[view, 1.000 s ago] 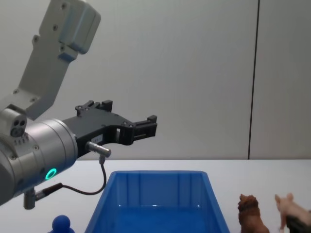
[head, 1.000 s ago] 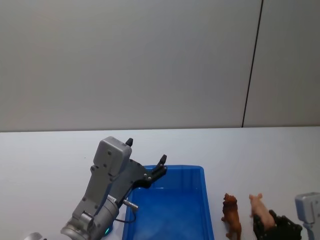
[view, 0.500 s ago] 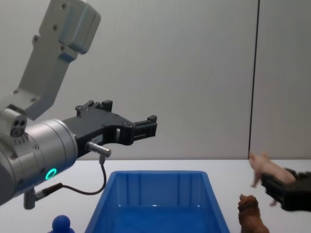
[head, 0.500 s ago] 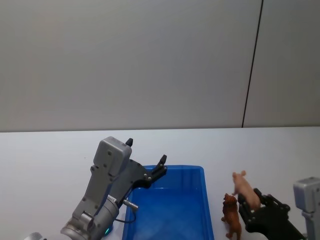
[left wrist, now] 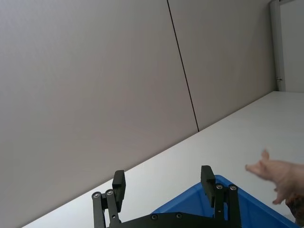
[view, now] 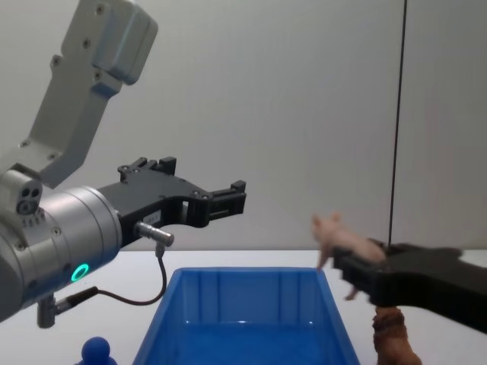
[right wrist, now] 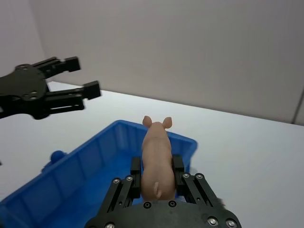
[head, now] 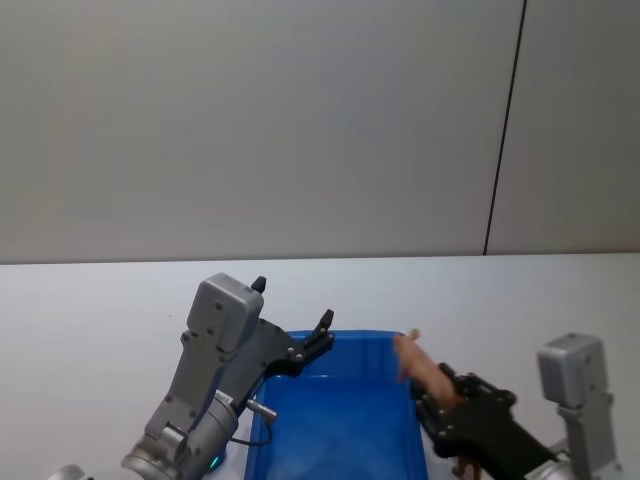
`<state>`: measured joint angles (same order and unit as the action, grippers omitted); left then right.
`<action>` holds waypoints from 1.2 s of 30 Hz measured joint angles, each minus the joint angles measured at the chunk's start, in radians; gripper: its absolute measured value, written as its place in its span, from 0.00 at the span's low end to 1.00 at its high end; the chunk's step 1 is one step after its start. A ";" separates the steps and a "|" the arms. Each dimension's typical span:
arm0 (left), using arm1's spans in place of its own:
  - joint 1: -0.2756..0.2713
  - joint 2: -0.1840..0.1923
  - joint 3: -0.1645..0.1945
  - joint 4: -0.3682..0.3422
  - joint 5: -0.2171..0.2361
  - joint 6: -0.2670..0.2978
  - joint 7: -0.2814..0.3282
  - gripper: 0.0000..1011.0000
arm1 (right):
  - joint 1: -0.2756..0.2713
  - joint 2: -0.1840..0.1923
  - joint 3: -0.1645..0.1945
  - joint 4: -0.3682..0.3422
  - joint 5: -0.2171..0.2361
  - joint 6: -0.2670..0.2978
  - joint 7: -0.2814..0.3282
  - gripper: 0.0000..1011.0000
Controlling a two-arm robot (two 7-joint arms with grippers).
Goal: Pick up the two dolls from the table and place them into the box.
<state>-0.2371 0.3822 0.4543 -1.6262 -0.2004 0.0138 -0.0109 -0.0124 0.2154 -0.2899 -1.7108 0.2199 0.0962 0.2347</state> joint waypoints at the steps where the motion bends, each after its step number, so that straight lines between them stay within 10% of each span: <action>1: 0.000 0.000 0.000 0.000 0.000 0.000 0.000 0.99 | 0.003 -0.003 -0.002 0.003 0.000 0.003 0.009 0.37; 8: 0.000 0.000 0.000 0.000 0.000 0.000 0.000 0.99 | 0.055 -0.043 -0.026 0.062 -0.012 0.036 0.085 0.37; 19: 0.000 0.000 0.000 0.000 0.000 0.000 0.000 0.99 | 0.112 -0.084 -0.047 0.133 -0.034 0.069 0.128 0.72; 36: 0.000 0.000 0.000 0.000 0.000 0.000 0.000 0.99 | 0.071 -0.057 -0.034 0.071 -0.048 0.070 0.004 0.99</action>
<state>-0.2371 0.3821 0.4542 -1.6262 -0.2004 0.0138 -0.0109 0.0590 0.1580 -0.3243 -1.6399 0.1722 0.1662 0.2386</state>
